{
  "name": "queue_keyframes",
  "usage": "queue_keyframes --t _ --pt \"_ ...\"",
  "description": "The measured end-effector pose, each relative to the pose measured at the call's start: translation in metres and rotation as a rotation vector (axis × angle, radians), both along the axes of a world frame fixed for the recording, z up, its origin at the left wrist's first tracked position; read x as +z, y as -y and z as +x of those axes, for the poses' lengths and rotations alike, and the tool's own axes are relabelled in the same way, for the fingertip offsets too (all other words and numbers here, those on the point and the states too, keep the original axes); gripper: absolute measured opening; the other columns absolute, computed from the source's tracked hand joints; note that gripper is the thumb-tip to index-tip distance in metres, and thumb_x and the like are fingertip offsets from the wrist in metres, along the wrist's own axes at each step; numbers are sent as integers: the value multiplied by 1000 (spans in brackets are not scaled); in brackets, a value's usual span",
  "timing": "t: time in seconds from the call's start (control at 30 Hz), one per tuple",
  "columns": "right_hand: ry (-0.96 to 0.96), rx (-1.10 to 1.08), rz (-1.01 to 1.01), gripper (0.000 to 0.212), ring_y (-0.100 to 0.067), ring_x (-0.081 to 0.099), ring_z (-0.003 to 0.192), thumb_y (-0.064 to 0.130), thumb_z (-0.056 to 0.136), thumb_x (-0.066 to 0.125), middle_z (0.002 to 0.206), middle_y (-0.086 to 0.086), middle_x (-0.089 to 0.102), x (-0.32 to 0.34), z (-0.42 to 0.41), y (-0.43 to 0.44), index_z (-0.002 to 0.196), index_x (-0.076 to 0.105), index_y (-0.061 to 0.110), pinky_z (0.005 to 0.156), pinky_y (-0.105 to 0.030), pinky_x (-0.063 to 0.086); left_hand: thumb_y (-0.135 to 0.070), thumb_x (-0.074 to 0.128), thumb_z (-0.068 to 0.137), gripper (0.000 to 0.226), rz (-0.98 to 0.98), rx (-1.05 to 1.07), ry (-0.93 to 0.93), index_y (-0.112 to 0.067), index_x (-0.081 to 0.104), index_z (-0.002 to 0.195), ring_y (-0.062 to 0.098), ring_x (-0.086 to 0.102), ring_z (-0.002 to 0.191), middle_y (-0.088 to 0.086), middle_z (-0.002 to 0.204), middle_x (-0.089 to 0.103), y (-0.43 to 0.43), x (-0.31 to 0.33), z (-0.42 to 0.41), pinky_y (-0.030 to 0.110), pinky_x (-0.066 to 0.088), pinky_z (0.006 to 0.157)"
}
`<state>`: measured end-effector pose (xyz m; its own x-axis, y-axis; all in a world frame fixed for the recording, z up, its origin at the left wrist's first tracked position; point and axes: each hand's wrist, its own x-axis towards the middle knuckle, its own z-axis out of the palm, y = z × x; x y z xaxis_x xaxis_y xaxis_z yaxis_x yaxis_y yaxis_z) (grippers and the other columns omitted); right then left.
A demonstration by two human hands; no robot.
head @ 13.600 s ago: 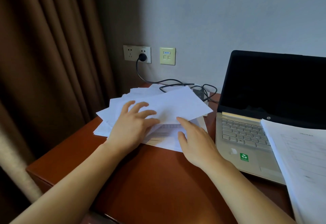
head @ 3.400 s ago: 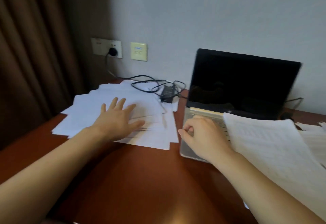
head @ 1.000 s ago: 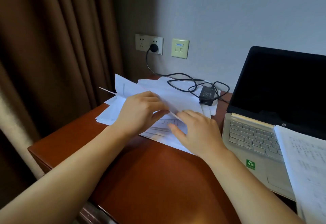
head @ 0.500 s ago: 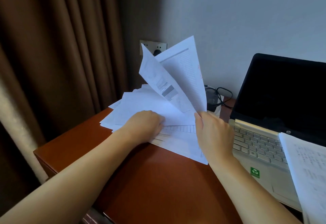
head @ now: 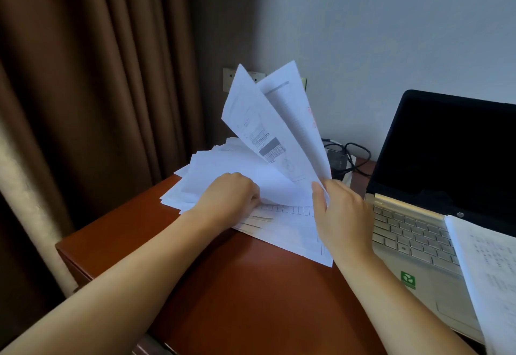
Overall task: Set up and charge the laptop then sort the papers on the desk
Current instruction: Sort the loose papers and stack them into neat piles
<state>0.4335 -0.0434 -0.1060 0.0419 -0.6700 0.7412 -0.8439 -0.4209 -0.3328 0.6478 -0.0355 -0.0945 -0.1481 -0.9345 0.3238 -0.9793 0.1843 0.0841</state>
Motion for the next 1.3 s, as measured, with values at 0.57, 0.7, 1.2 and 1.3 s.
queue_keyframes --t 0.57,0.7,1.2,1.3 --pt "-66 138 -25 27 -17 44 46 18 89 72 56 6 49 2 3 0 68 57 23 41 -25 26 -7 73 85 13 -987 -196 47 -20 74 81 28 55 101 1 93 69 -21 27 5 41 34 83" --pt "451 221 200 38 -8 39 45 26 94 65 48 9 50 12 -5 1 60 48 28 44 -19 30 -8 71 85 10 -980 -147 -53 -18 73 87 29 53 107 4 103 61 -25 27 5 37 32 87" --pt "1237 279 370 36 -15 68 107 25 91 70 117 8 71 29 -35 17 127 63 24 96 -45 54 -56 54 97 34 202 -51 -820 -30 68 114 16 67 108 -13 112 72 17 33 -5 33 50 94" --pt "1052 96 149 35 -16 64 111 24 96 63 121 3 68 29 -41 20 129 62 14 98 -47 53 -71 50 92 60 337 -36 -71 -33 55 139 18 49 134 -14 143 54 12 17 -5 30 37 109"
